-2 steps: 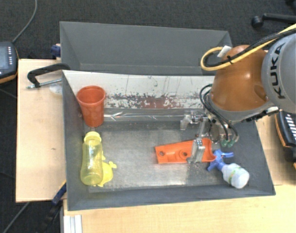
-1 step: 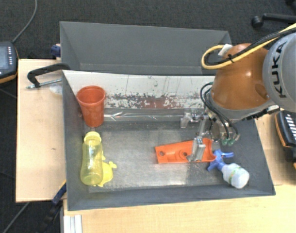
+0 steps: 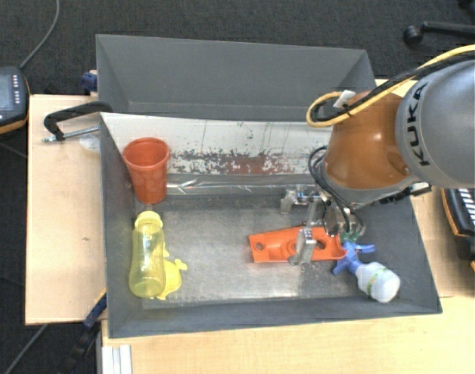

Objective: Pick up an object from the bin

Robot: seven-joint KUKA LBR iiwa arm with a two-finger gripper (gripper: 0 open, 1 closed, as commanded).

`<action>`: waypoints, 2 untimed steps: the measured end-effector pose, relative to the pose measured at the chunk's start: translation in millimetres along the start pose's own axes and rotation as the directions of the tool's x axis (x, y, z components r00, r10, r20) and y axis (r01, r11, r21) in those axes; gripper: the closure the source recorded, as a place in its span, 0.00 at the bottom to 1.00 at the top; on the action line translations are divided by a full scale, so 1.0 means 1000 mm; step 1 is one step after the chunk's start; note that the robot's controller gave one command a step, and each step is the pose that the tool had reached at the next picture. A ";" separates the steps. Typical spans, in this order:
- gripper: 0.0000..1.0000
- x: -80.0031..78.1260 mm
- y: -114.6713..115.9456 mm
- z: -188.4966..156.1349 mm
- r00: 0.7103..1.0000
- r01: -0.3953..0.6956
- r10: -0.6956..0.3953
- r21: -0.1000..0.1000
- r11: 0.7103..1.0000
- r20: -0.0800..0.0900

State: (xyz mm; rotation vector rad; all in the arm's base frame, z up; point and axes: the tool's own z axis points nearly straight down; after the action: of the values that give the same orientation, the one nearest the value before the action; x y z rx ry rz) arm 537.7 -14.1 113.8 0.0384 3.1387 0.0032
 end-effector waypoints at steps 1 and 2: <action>0.00 0.000 -0.001 0.045 1.000 -0.009 0.009 0.000 1.000 -0.005; 0.00 0.002 -0.011 0.043 0.999 -0.051 0.051 -0.001 0.999 -0.001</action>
Offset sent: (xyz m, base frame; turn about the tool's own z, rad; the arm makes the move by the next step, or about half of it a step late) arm -0.0059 -0.0190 -0.0438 0.0833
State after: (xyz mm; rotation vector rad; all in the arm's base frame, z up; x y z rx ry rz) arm 535.3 -24.6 70.8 0.1177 3.1374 0.0053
